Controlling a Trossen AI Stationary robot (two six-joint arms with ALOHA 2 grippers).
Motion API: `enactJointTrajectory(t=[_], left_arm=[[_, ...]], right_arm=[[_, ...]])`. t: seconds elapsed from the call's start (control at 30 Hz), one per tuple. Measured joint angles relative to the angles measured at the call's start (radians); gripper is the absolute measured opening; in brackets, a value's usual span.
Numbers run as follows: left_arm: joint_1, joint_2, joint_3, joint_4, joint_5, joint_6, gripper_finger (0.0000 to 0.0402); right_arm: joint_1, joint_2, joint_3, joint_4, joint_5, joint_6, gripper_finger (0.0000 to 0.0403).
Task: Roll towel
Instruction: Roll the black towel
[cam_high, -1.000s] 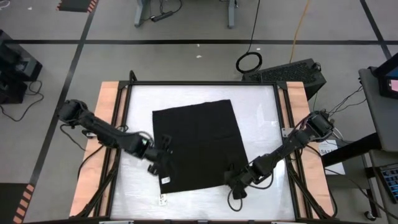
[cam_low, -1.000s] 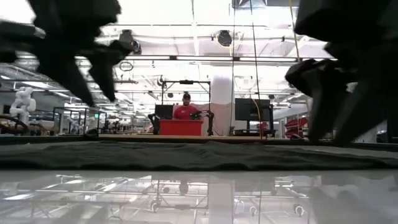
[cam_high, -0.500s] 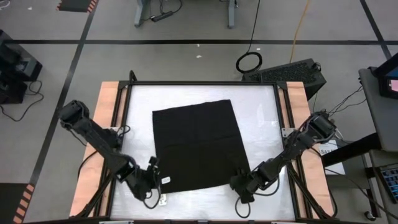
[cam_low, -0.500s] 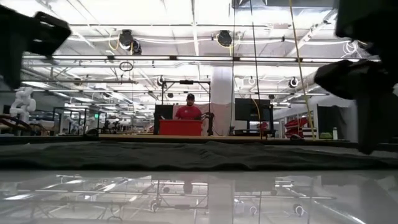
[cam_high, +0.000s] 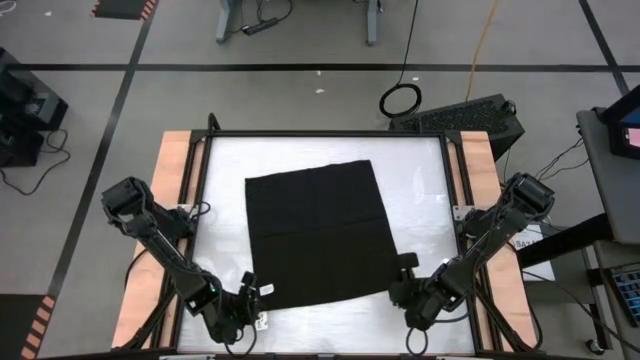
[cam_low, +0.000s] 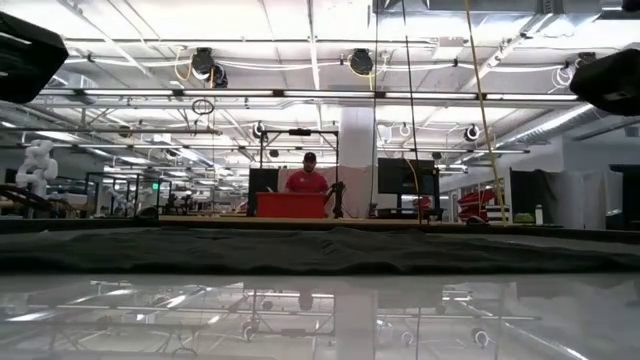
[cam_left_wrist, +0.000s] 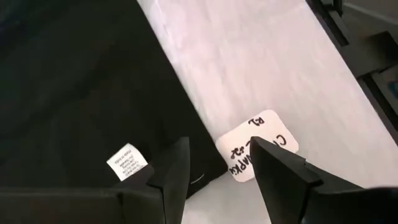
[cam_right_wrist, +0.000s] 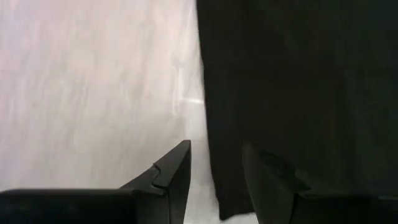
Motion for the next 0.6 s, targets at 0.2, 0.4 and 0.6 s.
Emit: enactJointTrajectory(t=[0.2, 0.4, 0.6], left_arm=[[0.0, 0.006, 0.001, -0.007, 0.012, -0.038, 0.0176], [-0.001, 0.059, 0.002, 0.0, 0.056, -0.08, 0.0176], [0.005, 0.072, 0.011, -0.001, 0.027, -0.081, 0.0176]], right_arm=[[0.004, 0.0, -0.029, -0.026, 0.001, 0.035, 0.0137], [0.004, 0.001, -0.063, -0.024, 0.001, 0.075, 0.0137], [0.004, 0.001, -0.076, -0.012, 0.001, 0.075, 0.0137]])
